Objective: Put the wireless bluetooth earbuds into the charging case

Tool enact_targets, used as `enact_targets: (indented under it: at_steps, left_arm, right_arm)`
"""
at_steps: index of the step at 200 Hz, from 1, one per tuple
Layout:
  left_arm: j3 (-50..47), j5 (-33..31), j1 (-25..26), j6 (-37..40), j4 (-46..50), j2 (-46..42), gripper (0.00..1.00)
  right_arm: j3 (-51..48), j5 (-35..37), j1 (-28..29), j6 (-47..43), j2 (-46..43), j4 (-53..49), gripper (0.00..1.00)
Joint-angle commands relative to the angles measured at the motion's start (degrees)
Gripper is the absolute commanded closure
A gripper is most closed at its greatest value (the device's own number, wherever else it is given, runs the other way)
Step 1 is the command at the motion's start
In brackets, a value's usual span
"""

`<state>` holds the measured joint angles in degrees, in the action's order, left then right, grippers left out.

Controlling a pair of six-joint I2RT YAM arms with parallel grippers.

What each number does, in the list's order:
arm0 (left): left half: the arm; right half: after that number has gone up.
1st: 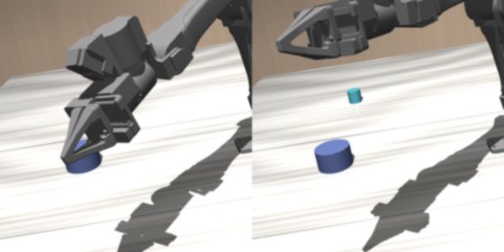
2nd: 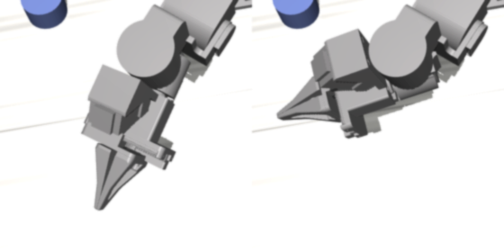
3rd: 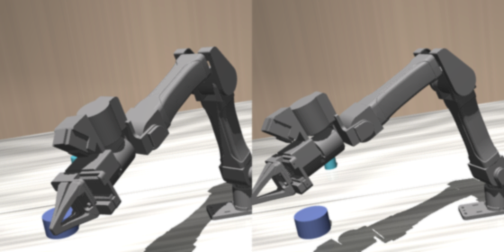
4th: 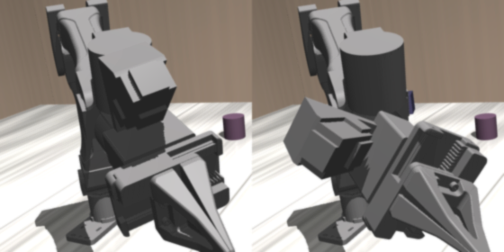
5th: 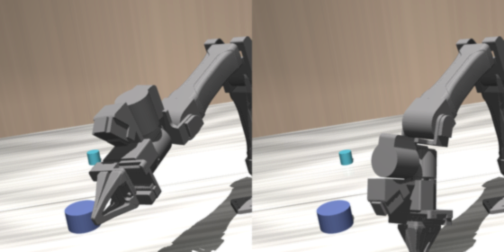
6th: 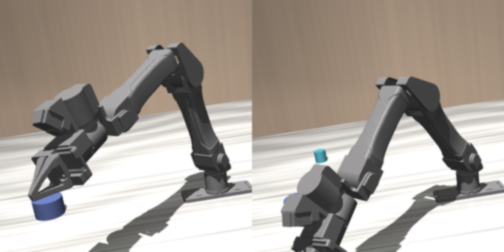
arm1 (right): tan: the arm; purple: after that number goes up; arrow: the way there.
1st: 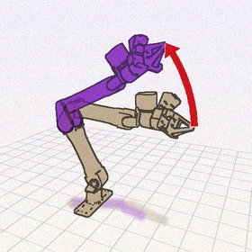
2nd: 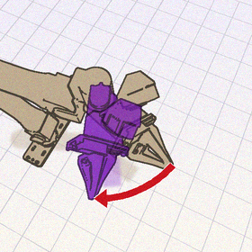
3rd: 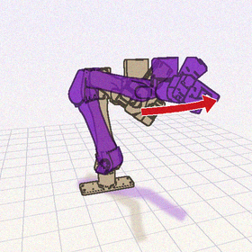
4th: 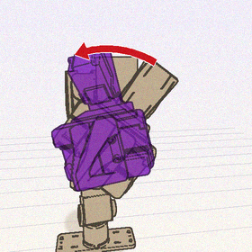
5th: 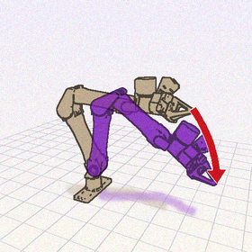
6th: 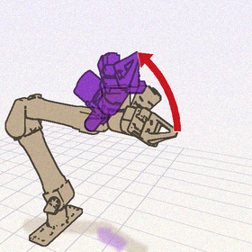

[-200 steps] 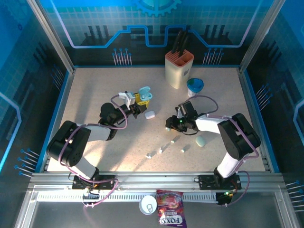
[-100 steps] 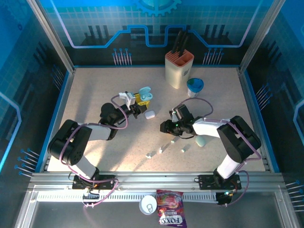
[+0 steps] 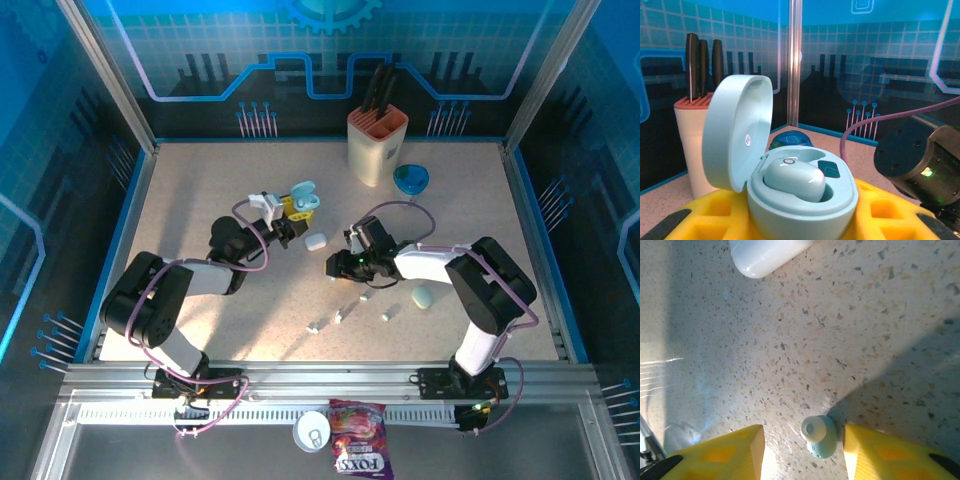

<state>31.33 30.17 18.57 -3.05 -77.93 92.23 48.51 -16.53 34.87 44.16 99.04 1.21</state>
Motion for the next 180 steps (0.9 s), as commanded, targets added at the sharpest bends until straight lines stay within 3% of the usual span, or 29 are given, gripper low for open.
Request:
enact_targets:
  at_steps: [1,54,87,123,180]
  left_arm:
    - [-0.6,-1.0,-1.6,-1.0,-2.4,0.3,0.72]
    - [-1.1,-0.7,-2.6,-1.7,-2.4,-0.6,0.72]
    - [-2.1,-0.8,-2.7,-1.6,-2.4,-1.2,0.72]
    - [-2.5,-1.0,-3.1,-1.4,-2.4,-1.7,0.72]
    - [-1.5,-0.6,-3.1,-1.7,-2.4,-0.7,0.72]
  right_arm:
    - [3.5,4.4,0.5,-4.1,-2.0,-4.9,0.53]
    - [12.6,-0.6,-1.1,-9.3,6.5,-8.6,0.52]
    - [16.4,-4.4,-1.0,-10.6,10.2,-11.3,0.59]
    - [13.1,-5.1,-0.3,-10.3,7.3,-11.5,0.68]
    - [7.2,-4.0,1.4,-8.7,2.0,-10.1,0.70]
